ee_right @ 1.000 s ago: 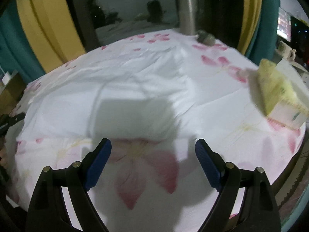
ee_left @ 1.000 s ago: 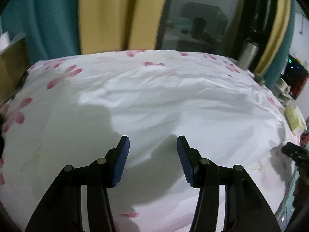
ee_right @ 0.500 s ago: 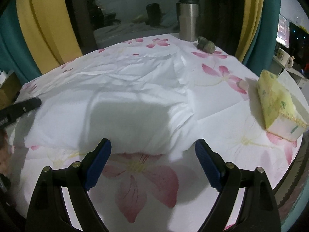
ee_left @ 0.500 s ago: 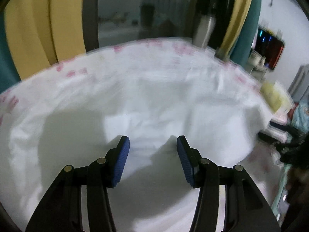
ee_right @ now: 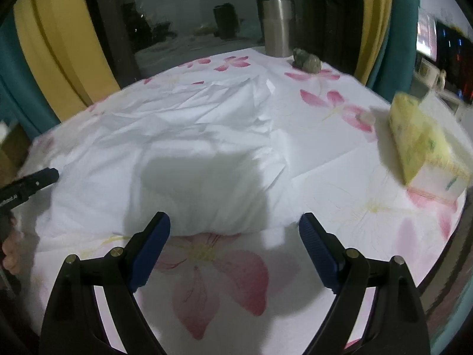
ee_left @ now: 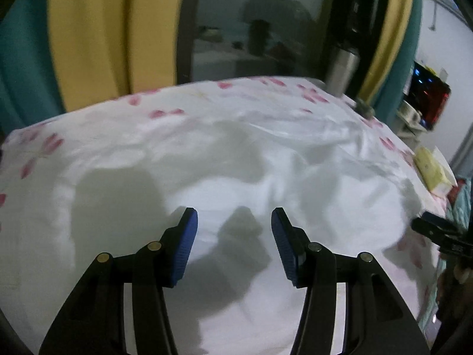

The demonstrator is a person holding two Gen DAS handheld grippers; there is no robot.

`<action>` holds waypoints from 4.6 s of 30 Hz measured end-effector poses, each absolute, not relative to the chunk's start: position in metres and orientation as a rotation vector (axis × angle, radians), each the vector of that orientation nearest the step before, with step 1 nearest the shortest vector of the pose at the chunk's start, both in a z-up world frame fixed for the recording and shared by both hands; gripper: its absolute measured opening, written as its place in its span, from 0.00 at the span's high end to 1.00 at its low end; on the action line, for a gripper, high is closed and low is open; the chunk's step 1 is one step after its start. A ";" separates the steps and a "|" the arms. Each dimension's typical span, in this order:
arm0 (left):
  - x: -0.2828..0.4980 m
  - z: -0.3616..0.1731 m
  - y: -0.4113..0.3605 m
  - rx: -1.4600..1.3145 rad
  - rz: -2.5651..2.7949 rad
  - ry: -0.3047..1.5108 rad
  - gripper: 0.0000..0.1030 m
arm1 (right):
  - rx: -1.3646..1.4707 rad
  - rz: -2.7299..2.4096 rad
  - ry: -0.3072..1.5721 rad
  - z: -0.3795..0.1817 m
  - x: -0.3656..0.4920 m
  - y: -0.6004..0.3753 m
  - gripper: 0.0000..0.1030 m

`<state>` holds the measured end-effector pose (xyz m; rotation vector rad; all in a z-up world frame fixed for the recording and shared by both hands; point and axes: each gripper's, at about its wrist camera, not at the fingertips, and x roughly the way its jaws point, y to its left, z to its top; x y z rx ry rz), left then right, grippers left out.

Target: Fold large clothes

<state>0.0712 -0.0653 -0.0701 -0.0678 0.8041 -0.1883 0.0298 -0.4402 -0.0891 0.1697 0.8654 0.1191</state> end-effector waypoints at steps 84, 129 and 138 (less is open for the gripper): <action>0.013 -0.053 0.199 -0.247 0.157 0.759 0.46 | -0.385 0.943 0.880 -0.072 0.046 0.000 0.86; 0.113 -0.078 0.124 -0.096 -0.056 0.812 0.99 | -0.038 0.661 0.885 -0.066 0.124 -0.186 0.14; 0.101 -0.091 0.194 -0.291 0.117 0.864 0.95 | -0.133 0.678 0.912 -0.088 0.136 -0.133 0.14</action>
